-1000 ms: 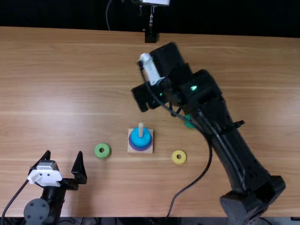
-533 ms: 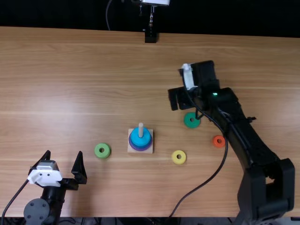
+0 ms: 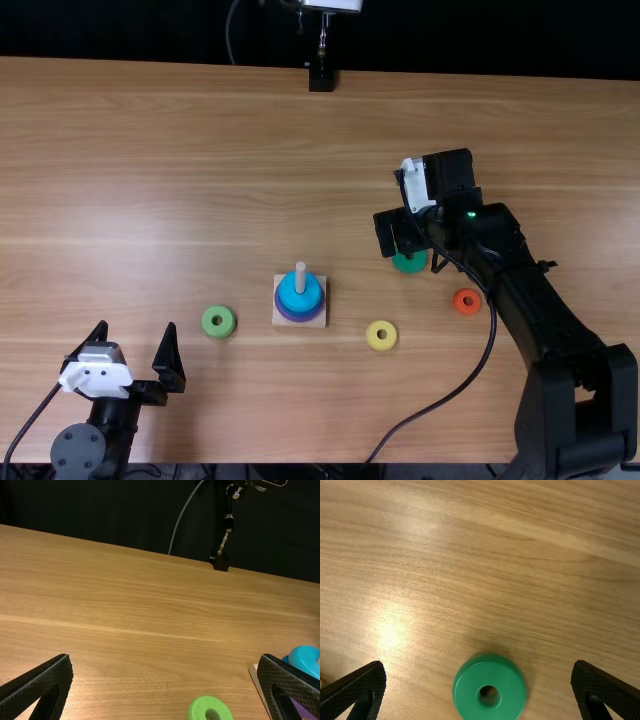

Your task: Build the Hanoi tower: stack the rings onto the peg from bottom to top in this color order: purple, dark blue, light blue, dark green, light green, yellow, orange.

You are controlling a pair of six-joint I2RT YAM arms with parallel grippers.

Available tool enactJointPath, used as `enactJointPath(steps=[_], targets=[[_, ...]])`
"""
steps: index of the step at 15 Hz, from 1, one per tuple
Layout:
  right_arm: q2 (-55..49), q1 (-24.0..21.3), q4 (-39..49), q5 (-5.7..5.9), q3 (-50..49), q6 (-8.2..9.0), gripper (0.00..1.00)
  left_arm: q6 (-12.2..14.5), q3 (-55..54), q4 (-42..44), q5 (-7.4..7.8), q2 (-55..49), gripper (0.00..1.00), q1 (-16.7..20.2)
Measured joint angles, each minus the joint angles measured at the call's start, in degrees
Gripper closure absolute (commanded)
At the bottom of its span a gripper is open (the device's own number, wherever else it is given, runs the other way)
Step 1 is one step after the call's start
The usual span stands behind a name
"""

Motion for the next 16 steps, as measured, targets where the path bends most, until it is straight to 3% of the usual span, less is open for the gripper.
enactJointPath(steps=[4,7,16], targets=[[0.07,0.00,-0.85,0.00,0.00,-0.07,0.00,-0.02,0.00,0.00,0.00,0.00,0.00,0.00],[1.09,0.00,-7.15,-0.02,0.00,-0.07,0.00,-0.02,0.00,-0.02,0.02,0.02,0.00,0.00],[6.84,0.00,-8.20,0.02,0.76,-0.15,0.00,0.00,0.00,0.00,0.02,0.02,0.00,0.00]])
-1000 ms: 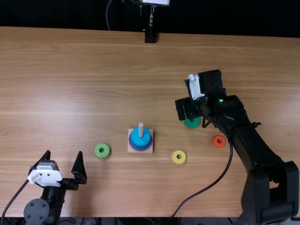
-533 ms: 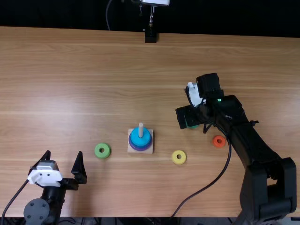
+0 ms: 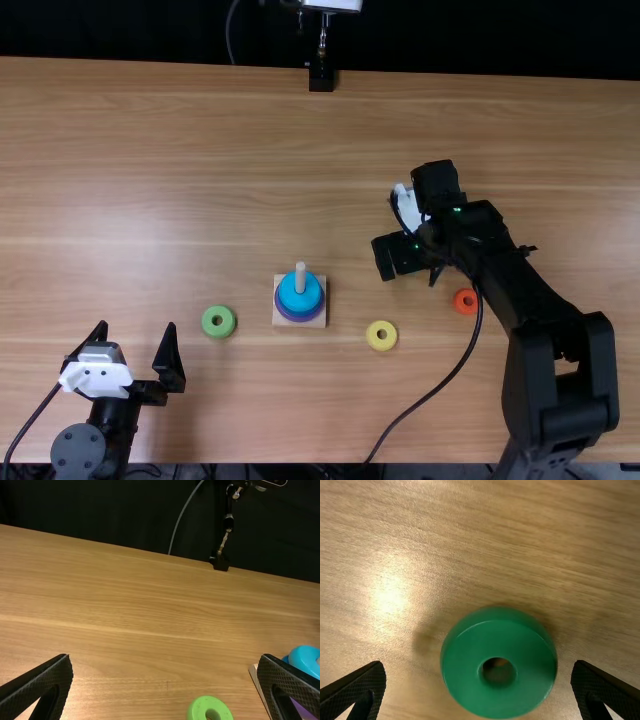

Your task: Build the Hanoi tower: stack the rings onto the peg from bottom to top in this color order: purple, dark blue, light blue, dark green, light green, yellow, orange.

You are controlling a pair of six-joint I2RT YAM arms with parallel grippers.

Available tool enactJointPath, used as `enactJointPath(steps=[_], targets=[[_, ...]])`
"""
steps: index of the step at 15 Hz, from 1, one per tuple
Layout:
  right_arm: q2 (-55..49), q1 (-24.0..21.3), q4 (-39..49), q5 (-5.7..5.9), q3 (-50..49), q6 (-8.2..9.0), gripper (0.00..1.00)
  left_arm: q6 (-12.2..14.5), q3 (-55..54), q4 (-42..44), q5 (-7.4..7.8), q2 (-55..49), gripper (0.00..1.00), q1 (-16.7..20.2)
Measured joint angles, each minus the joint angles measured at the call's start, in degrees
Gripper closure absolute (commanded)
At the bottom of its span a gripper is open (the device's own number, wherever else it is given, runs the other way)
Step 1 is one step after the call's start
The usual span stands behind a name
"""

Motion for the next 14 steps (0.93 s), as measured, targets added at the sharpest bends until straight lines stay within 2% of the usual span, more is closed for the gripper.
enactJointPath(steps=[8,9,10,12,13,14], targets=[[1.57,0.02,0.02,-0.02,0.00,-0.04,0.00,-0.02,0.00,0.00,0.00,-0.02,0.00,0.00],[1.57,0.02,0.04,-0.02,0.00,0.00,0.14,-0.02,0.00,-0.04,-0.02,0.00,0.00,0.00],[1.64,0.00,0.00,-0.02,0.00,0.00,0.44,0.00,0.00,-0.02,-0.02,0.00,0.00,0.02],[1.84,0.02,0.22,-0.02,0.02,-0.02,0.92,0.00,0.00,-0.02,0.00,-0.02,0.00,0.00],[1.90,0.04,0.24,0.17,0.02,-0.13,1.00,-0.02,-0.02,0.00,-0.02,-0.02,0.00,0.00],[1.90,0.04,0.22,0.17,0.02,-0.24,1.00,-0.02,0.00,0.00,-0.02,0.00,0.00,0.00]])
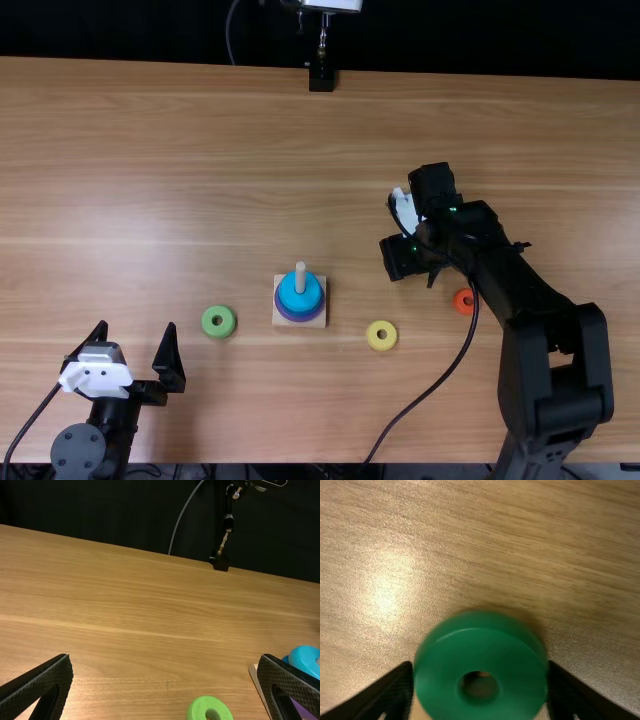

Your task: Build the Hanoi tower: stack the rings onto the peg from bottom to top in this color order: purple, dark blue, light blue, dark green, light green, yellow, orange.

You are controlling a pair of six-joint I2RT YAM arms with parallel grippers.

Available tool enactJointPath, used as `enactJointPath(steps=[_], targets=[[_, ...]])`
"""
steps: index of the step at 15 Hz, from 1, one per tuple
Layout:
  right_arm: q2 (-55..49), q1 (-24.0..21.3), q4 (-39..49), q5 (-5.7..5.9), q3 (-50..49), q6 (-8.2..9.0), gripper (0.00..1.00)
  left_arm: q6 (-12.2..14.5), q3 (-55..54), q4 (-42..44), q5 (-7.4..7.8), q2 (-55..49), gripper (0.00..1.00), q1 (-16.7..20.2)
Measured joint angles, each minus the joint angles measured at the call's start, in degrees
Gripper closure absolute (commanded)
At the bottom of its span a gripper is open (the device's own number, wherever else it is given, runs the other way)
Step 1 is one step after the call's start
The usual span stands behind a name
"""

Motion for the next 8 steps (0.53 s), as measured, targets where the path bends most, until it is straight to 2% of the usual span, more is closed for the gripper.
enactJointPath(steps=[4,7,8], targets=[[0.04,0.00,-0.13,0.00,0.24,-2.80,1.00,0.02,0.00,0.00,0.00,-0.02,0.00,0.02],[0.07,0.00,-0.70,-0.02,4.42,-3.98,1.00,0.04,0.00,-0.02,0.00,-0.02,0.00,0.00],[0.07,0.02,-3.34,0.00,6.60,-4.13,1.00,0.04,0.00,0.00,0.00,0.00,0.00,0.00]])
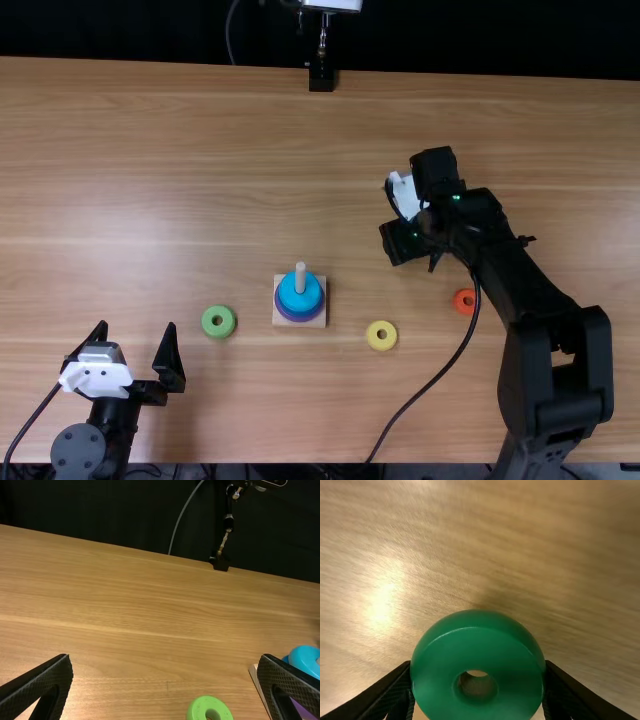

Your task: Build the Hanoi tower: stack the rings onto the peg from bottom to top in this color order: purple, dark blue, light blue, dark green, light green, yellow, orange.

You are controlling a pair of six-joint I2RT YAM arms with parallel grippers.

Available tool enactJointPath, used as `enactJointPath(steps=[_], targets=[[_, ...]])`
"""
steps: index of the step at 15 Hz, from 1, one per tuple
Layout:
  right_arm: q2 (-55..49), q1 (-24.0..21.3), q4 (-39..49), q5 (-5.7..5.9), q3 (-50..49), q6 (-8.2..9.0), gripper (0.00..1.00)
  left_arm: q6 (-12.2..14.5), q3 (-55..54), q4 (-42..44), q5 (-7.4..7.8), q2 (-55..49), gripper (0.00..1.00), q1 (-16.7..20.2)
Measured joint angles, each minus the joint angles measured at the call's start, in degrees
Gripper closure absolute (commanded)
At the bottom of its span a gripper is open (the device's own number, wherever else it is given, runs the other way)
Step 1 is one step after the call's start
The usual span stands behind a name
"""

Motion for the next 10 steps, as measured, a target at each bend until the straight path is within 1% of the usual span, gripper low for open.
enactJointPath(steps=[2,3,5,7,10], targets=[[0.00,0.37,-11.39,0.00,4.74,-0.09,1.00,-0.02,0.00,0.00,0.02,-0.02,0.00,0.00],[0.00,1.27,-17.62,0.04,7.93,-0.11,1.00,-0.04,0.00,-0.02,0.00,-0.02,0.00,0.02],[0.00,4.17,-26.10,0.00,15.10,-0.13,1.00,-0.04,0.00,-0.04,0.02,-0.02,0.00,0.00],[-0.02,6.54,-30.51,-0.07,20.81,-0.09,1.00,-0.02,0.00,0.00,0.02,-0.02,0.00,0.00],[-0.20,9.27,-32.52,-0.02,25.29,-0.09,1.00,-0.04,0.00,-0.02,0.00,0.00,0.00,0.00]])
